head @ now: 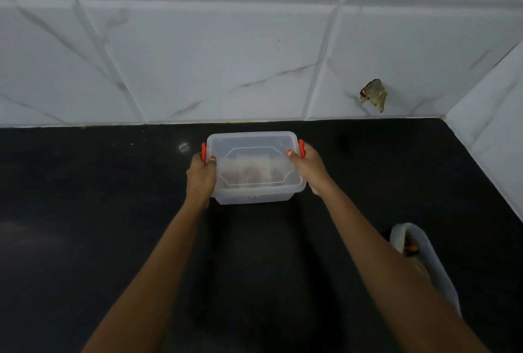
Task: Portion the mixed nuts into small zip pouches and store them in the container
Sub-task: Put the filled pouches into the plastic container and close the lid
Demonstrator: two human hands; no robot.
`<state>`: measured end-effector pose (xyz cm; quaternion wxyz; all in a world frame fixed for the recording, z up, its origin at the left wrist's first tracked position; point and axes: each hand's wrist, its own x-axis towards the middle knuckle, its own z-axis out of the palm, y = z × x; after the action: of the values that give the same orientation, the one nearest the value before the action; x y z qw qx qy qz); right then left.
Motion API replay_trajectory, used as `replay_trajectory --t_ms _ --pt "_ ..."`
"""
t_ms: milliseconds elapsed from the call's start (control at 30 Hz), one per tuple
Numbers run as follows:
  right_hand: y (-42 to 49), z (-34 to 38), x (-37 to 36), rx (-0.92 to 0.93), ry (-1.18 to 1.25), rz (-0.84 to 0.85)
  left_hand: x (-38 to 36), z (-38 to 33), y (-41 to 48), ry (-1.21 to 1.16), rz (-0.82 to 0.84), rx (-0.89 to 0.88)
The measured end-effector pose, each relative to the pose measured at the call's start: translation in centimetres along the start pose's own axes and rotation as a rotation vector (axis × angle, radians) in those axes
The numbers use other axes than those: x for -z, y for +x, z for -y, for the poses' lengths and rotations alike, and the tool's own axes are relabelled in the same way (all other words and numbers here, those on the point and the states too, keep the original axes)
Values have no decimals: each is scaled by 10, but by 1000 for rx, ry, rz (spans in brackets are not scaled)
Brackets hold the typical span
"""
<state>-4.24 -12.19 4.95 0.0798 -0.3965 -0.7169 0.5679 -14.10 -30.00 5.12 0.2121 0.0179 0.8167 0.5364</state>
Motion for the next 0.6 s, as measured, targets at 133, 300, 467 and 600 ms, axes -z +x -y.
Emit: replay_trajectory --t_ms 133,300,467,600 --pt "4 -5 -2 -19 1 3 0 4 5 11 21 19" --pt "3 -7 -2 -28 9 6 -2 8 6 23 2 16" --pt "-2 -6 1 -30 30 -8 2 8 9 87 3 -20" --pt "-11 -6 7 49 -41 -42 0 3 0 352 -105 -251"
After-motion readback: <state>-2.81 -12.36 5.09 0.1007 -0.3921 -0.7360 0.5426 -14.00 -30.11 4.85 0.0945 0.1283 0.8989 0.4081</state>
